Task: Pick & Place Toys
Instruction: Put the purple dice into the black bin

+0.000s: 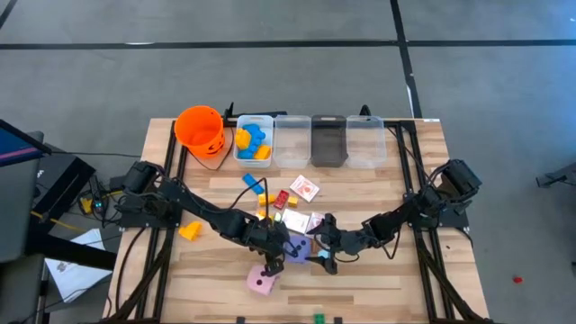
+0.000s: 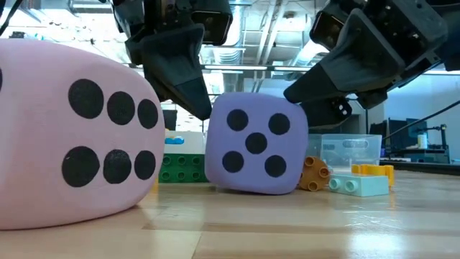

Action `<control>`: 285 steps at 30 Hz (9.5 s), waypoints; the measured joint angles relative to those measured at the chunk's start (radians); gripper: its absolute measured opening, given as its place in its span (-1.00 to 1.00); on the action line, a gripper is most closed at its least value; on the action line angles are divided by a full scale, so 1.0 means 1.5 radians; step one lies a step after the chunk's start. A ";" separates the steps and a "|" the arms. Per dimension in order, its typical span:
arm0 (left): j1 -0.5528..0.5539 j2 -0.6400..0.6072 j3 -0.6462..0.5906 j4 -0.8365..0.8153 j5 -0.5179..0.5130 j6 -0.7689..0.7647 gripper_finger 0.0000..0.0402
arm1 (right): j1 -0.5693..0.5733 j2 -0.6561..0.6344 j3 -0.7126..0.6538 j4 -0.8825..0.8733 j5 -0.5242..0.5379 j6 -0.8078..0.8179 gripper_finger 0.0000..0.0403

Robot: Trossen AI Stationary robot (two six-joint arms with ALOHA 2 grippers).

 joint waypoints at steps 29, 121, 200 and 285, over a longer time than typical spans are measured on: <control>0.002 0.000 0.000 0.000 -0.056 0.000 -1.00 | 0.031 0.000 0.000 -0.005 -0.002 -0.076 0.98; -0.002 -0.001 0.000 0.025 -0.030 -0.023 -1.00 | 0.015 0.144 0.223 -0.271 0.020 -0.088 0.90; 0.084 -0.654 -0.294 -0.028 -0.557 0.226 -1.00 | -0.618 -0.059 0.616 -1.104 -0.038 -0.158 0.95; 0.083 -0.653 -0.298 0.014 -0.505 0.201 -1.00 | -0.594 0.130 0.776 -1.236 0.002 -0.371 0.99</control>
